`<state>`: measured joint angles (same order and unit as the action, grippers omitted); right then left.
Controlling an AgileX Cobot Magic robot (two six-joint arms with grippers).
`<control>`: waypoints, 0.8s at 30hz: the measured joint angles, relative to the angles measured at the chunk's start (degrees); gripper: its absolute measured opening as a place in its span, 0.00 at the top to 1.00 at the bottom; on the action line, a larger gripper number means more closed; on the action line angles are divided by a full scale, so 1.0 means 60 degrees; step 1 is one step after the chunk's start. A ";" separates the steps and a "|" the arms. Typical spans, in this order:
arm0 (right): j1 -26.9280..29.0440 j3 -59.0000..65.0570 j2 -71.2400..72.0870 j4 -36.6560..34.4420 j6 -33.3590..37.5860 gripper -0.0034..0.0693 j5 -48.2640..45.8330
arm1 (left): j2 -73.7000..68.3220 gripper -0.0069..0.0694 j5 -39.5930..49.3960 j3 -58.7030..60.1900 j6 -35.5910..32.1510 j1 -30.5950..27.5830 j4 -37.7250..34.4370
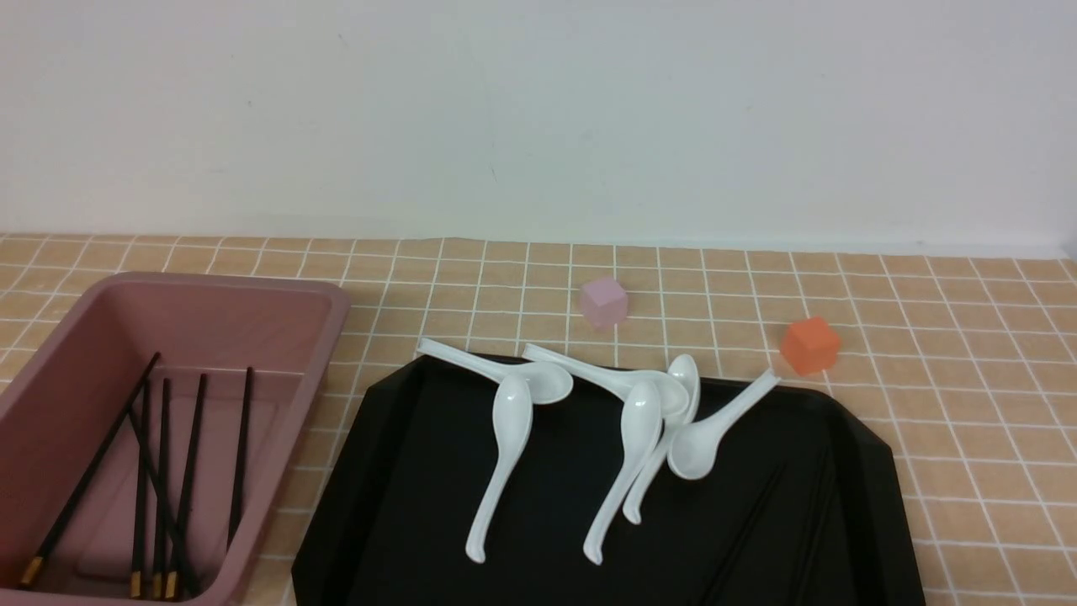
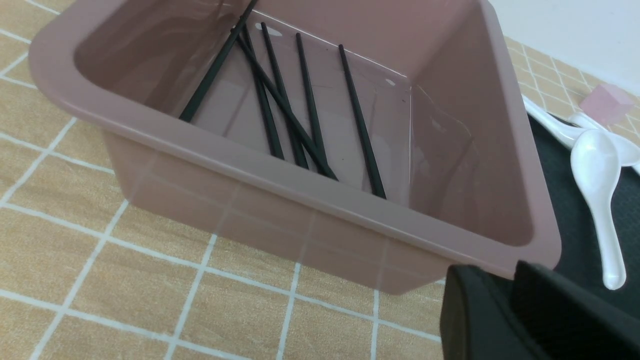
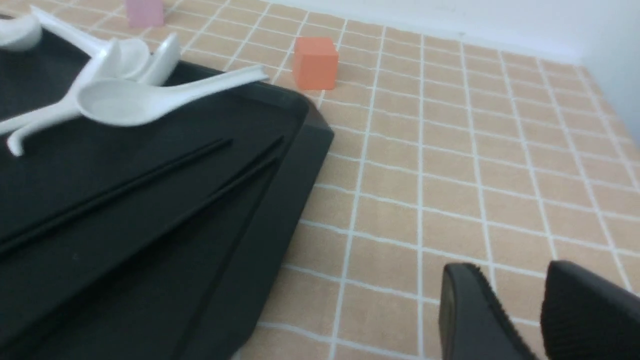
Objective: On brown tablecloth take chopsticks from black tray and put them in box.
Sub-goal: 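Move the gripper over the chopsticks on the black tray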
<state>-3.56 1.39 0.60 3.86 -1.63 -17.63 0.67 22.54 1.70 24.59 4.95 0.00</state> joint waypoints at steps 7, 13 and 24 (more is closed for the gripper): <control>0.0000 0.0004 0.0000 -0.3959 -0.4376 0.62 0.3782 | 0.0000 0.73 0.0000 0.0000 0.0000 0.0000 0.0000; 0.0000 0.0004 0.0000 -0.4984 -0.5315 0.62 0.5327 | 0.0000 0.72 0.0000 0.0000 0.0000 0.0000 0.0000; 0.0000 0.0004 0.0000 -0.5035 -0.5325 0.62 0.5587 | 0.0000 0.71 0.0000 0.0000 0.0000 0.0000 0.0000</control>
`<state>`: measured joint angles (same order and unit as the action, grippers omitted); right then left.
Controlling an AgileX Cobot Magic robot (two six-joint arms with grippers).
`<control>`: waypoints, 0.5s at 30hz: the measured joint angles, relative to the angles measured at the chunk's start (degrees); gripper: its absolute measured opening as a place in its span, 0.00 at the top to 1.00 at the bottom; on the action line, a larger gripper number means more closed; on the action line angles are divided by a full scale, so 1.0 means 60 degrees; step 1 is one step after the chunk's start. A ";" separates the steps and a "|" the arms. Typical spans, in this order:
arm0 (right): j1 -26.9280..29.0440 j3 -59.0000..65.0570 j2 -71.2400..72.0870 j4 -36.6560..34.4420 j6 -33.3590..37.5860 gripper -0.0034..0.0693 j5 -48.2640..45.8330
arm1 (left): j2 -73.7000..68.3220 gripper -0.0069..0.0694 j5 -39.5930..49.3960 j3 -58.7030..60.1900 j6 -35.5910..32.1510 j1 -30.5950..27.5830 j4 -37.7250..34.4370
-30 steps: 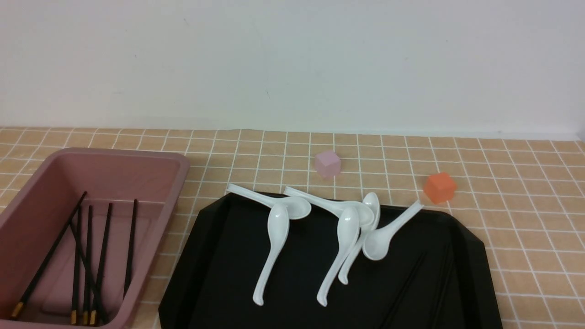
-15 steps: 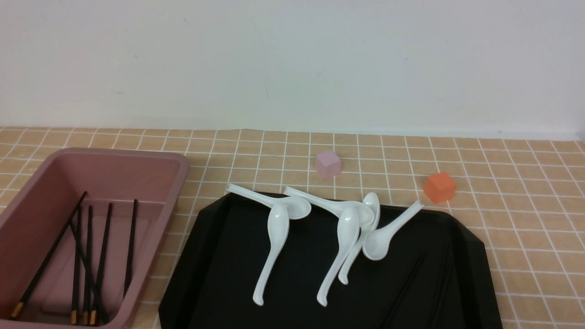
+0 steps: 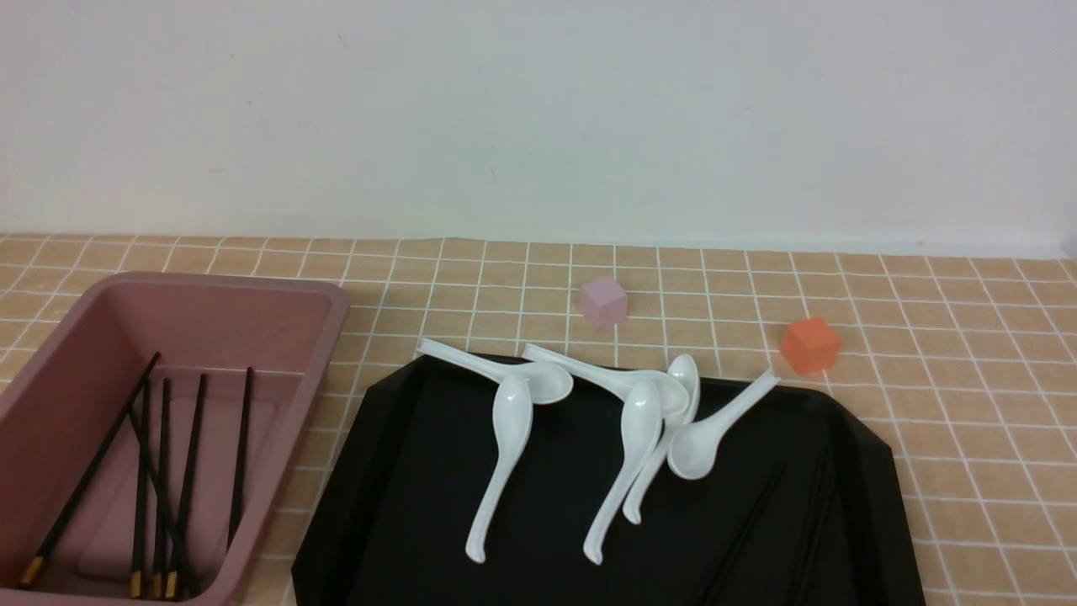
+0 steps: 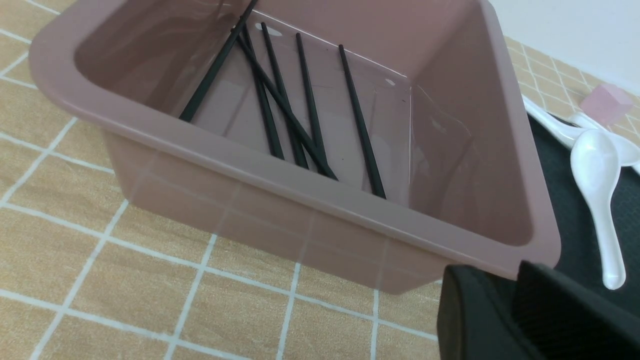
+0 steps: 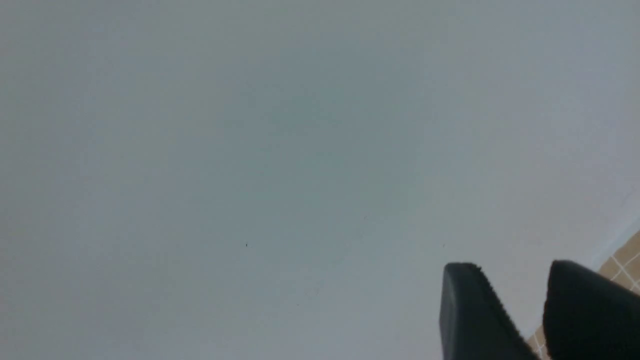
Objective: On brown tablecloth take chopsticks from black tray and put them in box.
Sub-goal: 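Move the gripper over the chopsticks on the black tray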
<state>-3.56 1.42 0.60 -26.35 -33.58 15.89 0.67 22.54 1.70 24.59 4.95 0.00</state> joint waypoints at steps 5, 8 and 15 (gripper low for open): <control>0.0000 -0.0105 0.0000 0.0050 0.0010 0.66 0.0138 | 0.0000 0.70 0.0000 0.0000 0.0000 0.0000 0.0000; 0.0000 -0.1441 -0.0279 0.1132 0.0545 0.79 -0.1002 | 0.0000 0.70 0.0000 0.0000 0.0000 0.0000 0.0000; 0.0000 -0.5183 -0.3579 0.3646 0.1783 0.97 -0.6503 | 0.0000 0.69 0.0000 0.0000 0.0000 0.0000 0.0000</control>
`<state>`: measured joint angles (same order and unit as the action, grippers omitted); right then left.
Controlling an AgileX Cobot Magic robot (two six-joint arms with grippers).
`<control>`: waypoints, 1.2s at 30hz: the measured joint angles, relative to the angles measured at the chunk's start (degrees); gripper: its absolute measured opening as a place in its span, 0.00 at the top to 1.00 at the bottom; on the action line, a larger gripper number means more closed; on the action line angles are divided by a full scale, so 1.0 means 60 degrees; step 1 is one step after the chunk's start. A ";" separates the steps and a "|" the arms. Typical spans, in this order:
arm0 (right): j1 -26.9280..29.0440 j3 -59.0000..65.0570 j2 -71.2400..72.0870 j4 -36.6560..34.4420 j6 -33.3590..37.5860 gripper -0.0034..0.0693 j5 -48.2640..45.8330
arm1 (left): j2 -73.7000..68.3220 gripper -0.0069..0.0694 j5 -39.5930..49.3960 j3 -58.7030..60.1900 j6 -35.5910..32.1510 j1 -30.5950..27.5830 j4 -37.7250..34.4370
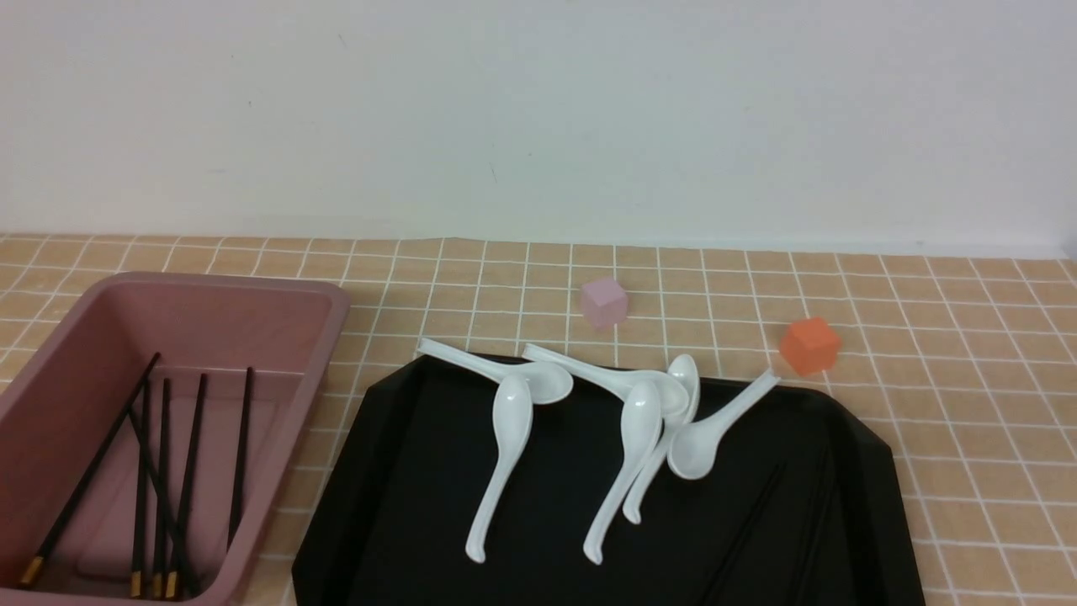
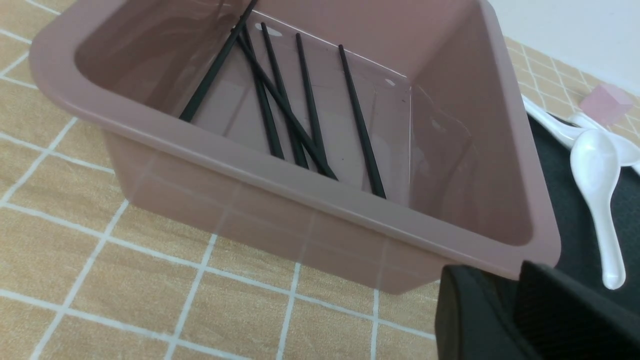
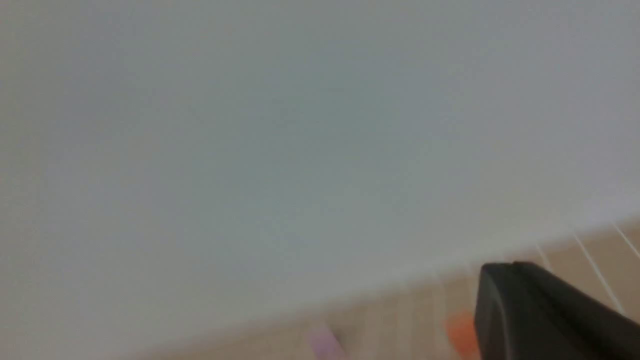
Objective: On brown tablecloth take chopsticks from black tray and put them in box.
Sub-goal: 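Move the gripper over the chopsticks on the black tray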
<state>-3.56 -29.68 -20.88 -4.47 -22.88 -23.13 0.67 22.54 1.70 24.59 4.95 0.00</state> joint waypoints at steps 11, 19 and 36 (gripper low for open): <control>-0.0953 -0.1677 -0.6836 -0.4541 0.4719 0.92 -0.5906 | 0.0000 0.68 0.0000 0.0000 0.0000 0.0000 0.0000; -0.4076 -0.2161 -0.8434 -0.3055 0.1081 0.86 -0.3657 | 0.0000 0.67 -0.0003 0.0000 0.0000 0.0000 0.0000; -0.7182 -0.5217 -1.2792 0.1733 -0.6730 0.47 -0.4307 | 0.0000 0.64 -0.0003 0.0000 0.0000 0.0000 0.0000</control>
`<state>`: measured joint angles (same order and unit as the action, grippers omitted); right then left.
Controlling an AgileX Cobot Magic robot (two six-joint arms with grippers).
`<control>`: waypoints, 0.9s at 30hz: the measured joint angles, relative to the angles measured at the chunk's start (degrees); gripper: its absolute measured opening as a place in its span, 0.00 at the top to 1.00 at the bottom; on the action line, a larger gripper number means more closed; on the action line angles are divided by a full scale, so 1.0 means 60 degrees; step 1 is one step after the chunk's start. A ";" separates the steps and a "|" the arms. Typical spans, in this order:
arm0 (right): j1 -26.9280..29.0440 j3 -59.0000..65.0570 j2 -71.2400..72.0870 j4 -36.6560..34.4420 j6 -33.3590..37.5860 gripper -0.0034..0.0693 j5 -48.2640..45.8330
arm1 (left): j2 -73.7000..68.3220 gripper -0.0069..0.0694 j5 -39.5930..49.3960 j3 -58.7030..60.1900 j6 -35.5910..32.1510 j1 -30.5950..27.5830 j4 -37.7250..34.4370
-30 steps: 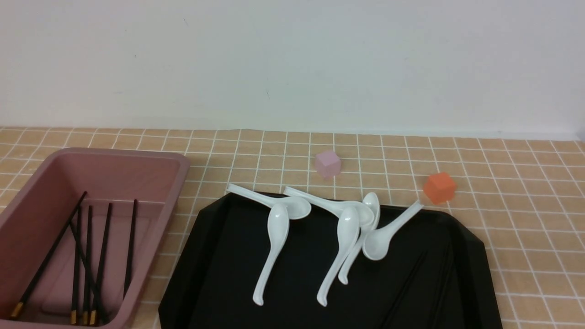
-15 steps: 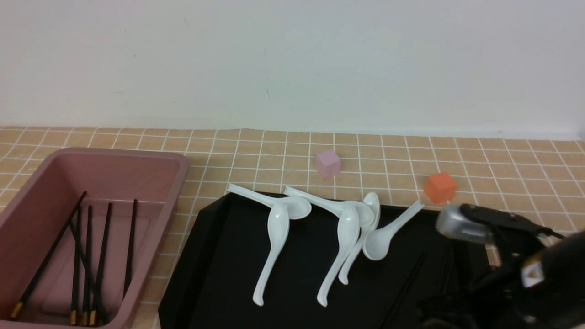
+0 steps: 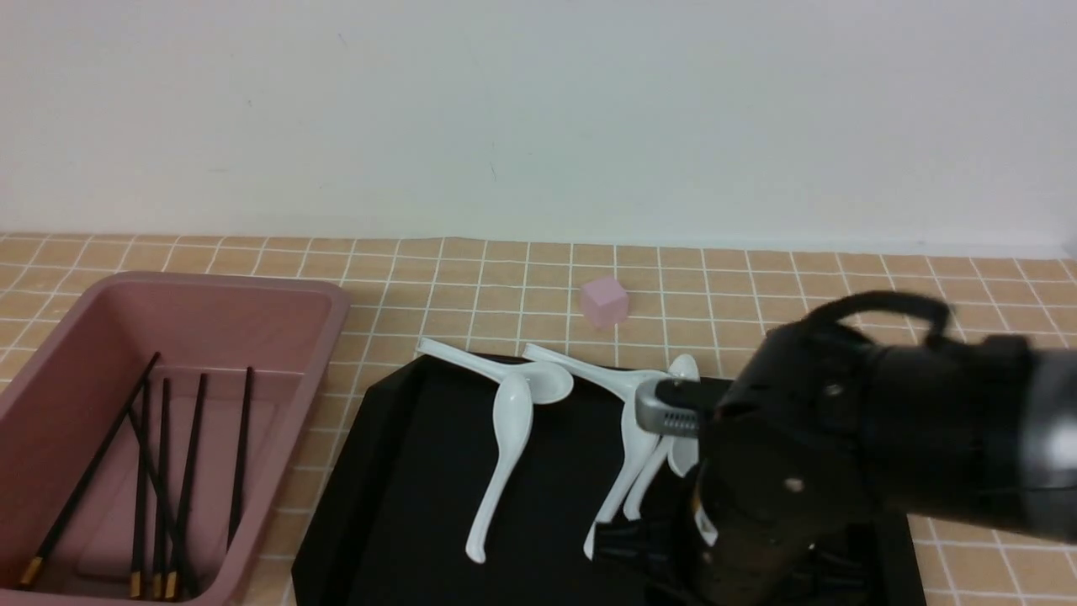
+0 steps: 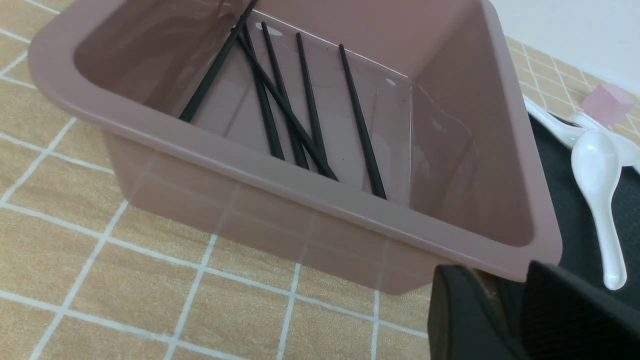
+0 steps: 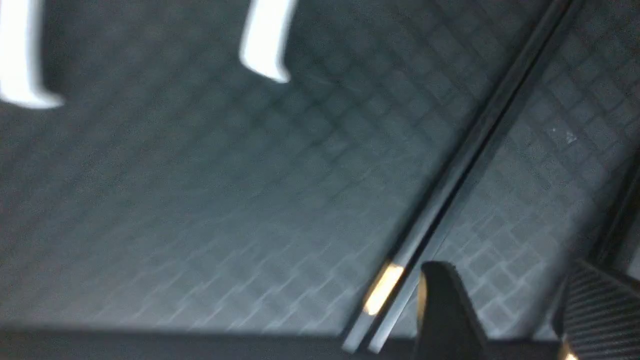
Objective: On brown tablecloth take chopsticks from black tray and put them in box.
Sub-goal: 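Move the gripper over the chopsticks on the black tray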
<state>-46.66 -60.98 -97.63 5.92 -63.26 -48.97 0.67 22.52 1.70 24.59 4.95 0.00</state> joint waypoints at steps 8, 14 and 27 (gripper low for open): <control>0.0000 -0.0006 -0.0883 0.0098 -0.0876 0.46 0.1004 | 0.0000 0.63 0.0000 0.0000 0.0000 0.0000 0.0000; 0.0000 -0.0011 -0.1385 0.0088 -0.1264 0.46 0.1220 | 0.0000 0.62 0.0000 0.0000 0.0000 0.0000 0.0000; 0.0000 -0.0185 -0.1658 0.0017 -0.1325 0.47 0.1006 | 0.0000 0.60 -0.0008 0.0000 0.0000 0.0000 0.0000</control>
<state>-46.66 -62.09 -107.58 6.02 -71.21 -42.94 0.67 22.47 1.70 24.59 4.95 0.00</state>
